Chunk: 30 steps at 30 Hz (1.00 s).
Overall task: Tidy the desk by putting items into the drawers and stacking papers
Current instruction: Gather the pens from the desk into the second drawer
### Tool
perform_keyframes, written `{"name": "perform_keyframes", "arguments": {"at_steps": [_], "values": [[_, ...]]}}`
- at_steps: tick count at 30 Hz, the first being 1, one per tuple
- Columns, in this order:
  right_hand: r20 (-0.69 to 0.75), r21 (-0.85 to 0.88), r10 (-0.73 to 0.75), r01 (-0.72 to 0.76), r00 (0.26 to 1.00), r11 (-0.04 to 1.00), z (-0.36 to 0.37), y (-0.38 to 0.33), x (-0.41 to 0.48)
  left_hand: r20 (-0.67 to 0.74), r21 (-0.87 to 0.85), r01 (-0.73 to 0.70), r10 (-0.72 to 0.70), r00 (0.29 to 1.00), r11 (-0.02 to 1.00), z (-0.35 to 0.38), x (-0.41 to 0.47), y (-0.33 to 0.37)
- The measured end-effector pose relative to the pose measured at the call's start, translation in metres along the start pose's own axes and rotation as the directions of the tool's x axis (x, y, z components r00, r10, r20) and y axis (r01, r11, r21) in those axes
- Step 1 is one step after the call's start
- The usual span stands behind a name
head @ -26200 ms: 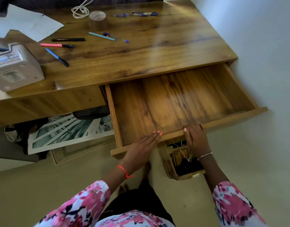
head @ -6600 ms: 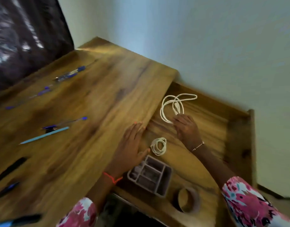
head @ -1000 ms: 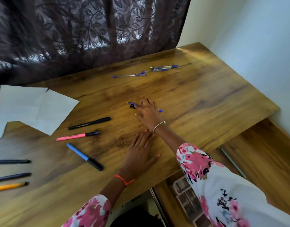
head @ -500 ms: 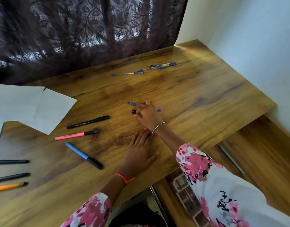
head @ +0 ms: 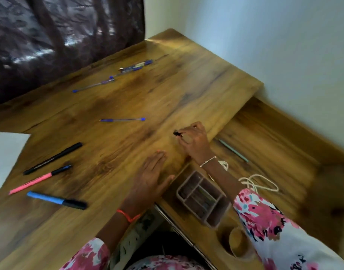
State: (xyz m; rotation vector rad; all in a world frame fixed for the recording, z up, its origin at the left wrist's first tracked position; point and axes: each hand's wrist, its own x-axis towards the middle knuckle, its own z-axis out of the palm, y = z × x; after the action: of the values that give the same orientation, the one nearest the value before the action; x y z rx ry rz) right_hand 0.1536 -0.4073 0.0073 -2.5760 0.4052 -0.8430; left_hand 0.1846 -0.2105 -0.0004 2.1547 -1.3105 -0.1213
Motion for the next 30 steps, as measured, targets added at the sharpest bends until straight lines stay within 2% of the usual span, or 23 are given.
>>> {"name": "perform_keyframes", "arguments": {"at_steps": [4, 8, 10, 13, 16, 19, 21, 25, 30], "values": [[-0.138, -0.076, 0.234, -0.246, 0.962, 0.966, -0.069, 0.051, -0.068, 0.130, -0.124, -0.242, 0.257, 0.958, 0.962, 0.031, 0.003, 0.043], [-0.232, -0.084, 0.519, -0.549, 0.822, 0.832, -0.131, 0.075, -0.158, 0.296, -0.140, -0.449, 0.469, 0.832, 0.883, 0.065, -0.010, 0.074], [-0.178, -0.097, 0.623, -0.644, 0.761, 0.759, -0.150, 0.080, -0.196, 0.343, -0.156, -0.504, 0.525, 0.779, 0.849, 0.076, -0.016, 0.082], [-0.009, -0.146, 0.761, -0.754, 0.649, 0.641, -0.167, 0.081, -0.241, 0.401, -0.154, -0.571, 0.580, 0.710, 0.806, 0.088, -0.025, 0.089], [0.150, -0.233, 0.804, -0.770, 0.575, 0.594, -0.168, 0.081, -0.271, 0.423, -0.152, -0.601, 0.602, 0.678, 0.784, 0.096, -0.032, 0.091], [0.249, -0.324, 0.808, -0.740, 0.534, 0.589, -0.163, 0.082, -0.284, 0.429, -0.141, -0.623, 0.615, 0.662, 0.769, 0.098, -0.033, 0.091], [0.308, -0.373, 0.822, -0.734, 0.479, 0.568, -0.161, 0.083, -0.289, 0.427, -0.138, -0.621, 0.612, 0.666, 0.772, 0.098, -0.032, 0.090], [0.303, -0.430, 0.859, -0.745, 0.412, 0.509, -0.157, 0.084, -0.295, 0.426, -0.114, -0.626, 0.607, 0.671, 0.772, 0.100, -0.034, 0.090], [0.283, -0.474, 0.880, -0.742, 0.381, 0.474, -0.156, 0.087, -0.287, 0.398, -0.111, -0.621, 0.608, 0.688, 0.776, 0.099, -0.033, 0.090]]}}
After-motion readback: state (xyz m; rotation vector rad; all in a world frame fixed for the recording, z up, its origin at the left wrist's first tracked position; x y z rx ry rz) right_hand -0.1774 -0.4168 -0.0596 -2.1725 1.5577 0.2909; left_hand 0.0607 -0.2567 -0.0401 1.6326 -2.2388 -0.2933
